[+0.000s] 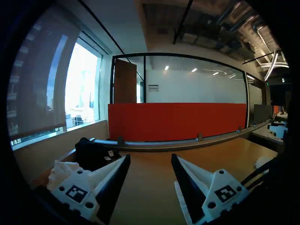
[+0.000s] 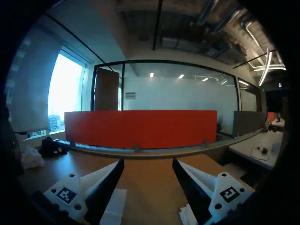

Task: Fold towel

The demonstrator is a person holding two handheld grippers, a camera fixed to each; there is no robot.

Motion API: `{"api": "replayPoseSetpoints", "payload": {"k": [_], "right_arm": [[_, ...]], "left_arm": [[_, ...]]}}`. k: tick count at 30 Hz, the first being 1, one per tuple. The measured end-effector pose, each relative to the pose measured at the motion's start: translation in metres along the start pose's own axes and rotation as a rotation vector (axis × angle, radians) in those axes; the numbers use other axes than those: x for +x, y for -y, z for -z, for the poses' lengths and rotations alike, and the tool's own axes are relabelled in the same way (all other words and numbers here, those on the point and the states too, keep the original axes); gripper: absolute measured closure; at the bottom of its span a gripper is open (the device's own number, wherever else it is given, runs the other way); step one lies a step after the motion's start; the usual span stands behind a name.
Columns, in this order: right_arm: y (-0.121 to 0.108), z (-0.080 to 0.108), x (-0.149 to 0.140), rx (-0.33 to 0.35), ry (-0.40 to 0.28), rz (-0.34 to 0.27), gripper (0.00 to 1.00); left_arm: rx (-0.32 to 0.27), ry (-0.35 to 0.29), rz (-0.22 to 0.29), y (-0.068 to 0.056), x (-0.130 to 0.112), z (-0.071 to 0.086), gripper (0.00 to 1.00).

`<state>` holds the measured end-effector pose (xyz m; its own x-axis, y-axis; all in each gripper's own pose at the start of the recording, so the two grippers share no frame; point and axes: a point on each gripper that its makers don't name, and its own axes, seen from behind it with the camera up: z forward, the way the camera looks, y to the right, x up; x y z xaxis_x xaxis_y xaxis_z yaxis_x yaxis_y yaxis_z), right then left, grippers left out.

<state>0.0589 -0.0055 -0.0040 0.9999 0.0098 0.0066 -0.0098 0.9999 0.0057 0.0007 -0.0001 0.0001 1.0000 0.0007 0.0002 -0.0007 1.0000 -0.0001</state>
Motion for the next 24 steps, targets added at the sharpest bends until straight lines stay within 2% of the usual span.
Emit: {"api": "replayPoseSetpoints", "payload": {"k": [9,15,18,24], "right_arm": [[0.005,-0.002,0.045,0.009,-0.004,0.011,0.00],[0.014,-0.004,0.052,0.043,0.021,0.049,0.00],[0.022,-0.006,0.050,0.079,0.053,0.075,0.00],[0.043,-0.006,0.034,0.186,0.145,0.117,0.00]], "left_arm": [[-0.023,0.014,-0.021,-0.003,0.028,-0.005,0.20],[-0.062,0.048,-0.030,-0.009,0.031,-0.008,0.20],[-0.100,0.080,-0.034,-0.016,0.026,-0.010,0.20],[-0.211,0.165,-0.044,-0.036,0.009,-0.010,0.20]]}}
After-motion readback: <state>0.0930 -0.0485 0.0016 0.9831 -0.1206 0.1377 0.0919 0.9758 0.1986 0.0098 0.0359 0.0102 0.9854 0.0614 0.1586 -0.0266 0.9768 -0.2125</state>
